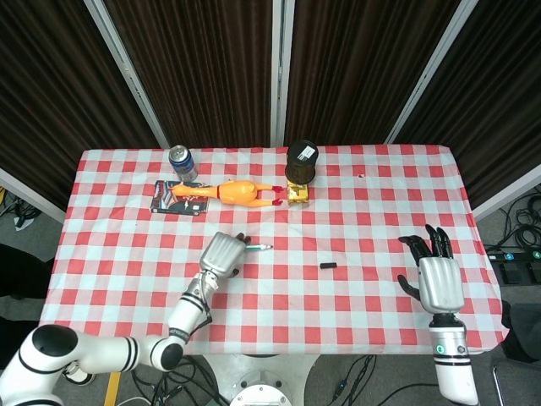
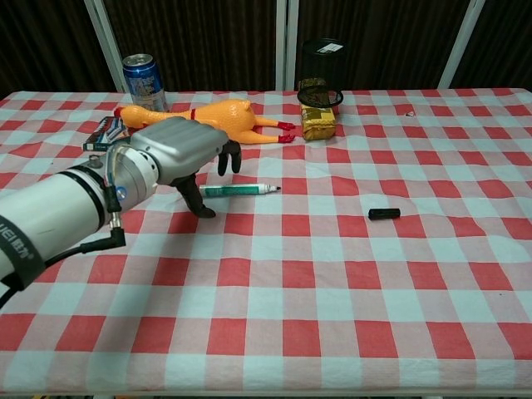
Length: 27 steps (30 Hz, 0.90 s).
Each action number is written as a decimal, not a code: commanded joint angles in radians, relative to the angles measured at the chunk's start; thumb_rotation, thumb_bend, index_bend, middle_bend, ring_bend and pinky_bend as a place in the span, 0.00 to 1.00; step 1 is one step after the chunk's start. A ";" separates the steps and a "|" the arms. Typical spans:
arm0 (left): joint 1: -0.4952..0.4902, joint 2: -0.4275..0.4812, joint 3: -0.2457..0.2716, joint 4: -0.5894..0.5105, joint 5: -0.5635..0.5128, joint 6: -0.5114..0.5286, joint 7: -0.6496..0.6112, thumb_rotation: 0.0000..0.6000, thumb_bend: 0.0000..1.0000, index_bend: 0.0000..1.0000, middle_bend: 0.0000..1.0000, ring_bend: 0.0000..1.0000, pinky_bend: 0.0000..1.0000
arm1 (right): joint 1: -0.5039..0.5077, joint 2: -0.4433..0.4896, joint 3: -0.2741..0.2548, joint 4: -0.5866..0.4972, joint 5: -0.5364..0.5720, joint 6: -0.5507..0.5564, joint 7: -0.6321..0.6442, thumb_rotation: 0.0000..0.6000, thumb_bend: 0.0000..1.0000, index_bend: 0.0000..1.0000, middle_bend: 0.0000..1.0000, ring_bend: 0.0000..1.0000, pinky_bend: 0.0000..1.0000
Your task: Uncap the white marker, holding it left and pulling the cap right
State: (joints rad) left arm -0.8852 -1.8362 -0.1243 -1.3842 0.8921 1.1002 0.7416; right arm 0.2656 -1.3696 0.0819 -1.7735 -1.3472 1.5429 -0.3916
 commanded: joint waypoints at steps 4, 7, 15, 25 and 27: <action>0.128 0.149 -0.011 -0.207 0.069 0.237 -0.024 1.00 0.19 0.34 0.35 0.68 0.71 | -0.036 0.004 -0.022 0.018 -0.041 0.025 0.032 1.00 0.06 0.26 0.25 0.03 0.05; 0.232 0.207 0.028 -0.233 0.174 0.382 -0.129 1.00 0.21 0.32 0.30 0.44 0.55 | -0.060 -0.007 -0.040 0.075 -0.092 0.057 0.062 1.00 0.08 0.22 0.15 0.00 0.02; 0.494 0.343 0.221 -0.177 0.389 0.614 -0.343 1.00 0.22 0.30 0.23 0.20 0.21 | -0.148 -0.035 -0.123 0.249 -0.223 0.142 0.162 1.00 0.14 0.05 0.05 0.00 0.00; 0.730 0.373 0.305 -0.100 0.463 0.732 -0.482 1.00 0.22 0.30 0.23 0.19 0.19 | -0.259 -0.016 -0.153 0.384 -0.189 0.171 0.285 1.00 0.22 0.05 0.06 0.00 0.00; 0.752 0.379 0.302 -0.103 0.469 0.739 -0.487 1.00 0.22 0.30 0.23 0.19 0.19 | -0.270 -0.020 -0.153 0.406 -0.185 0.166 0.305 1.00 0.22 0.05 0.06 0.00 0.00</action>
State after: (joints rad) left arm -0.1531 -1.4651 0.1729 -1.4924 1.3481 1.8281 0.2662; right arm 0.0111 -1.3876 -0.0696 -1.3873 -1.5418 1.7114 -0.1059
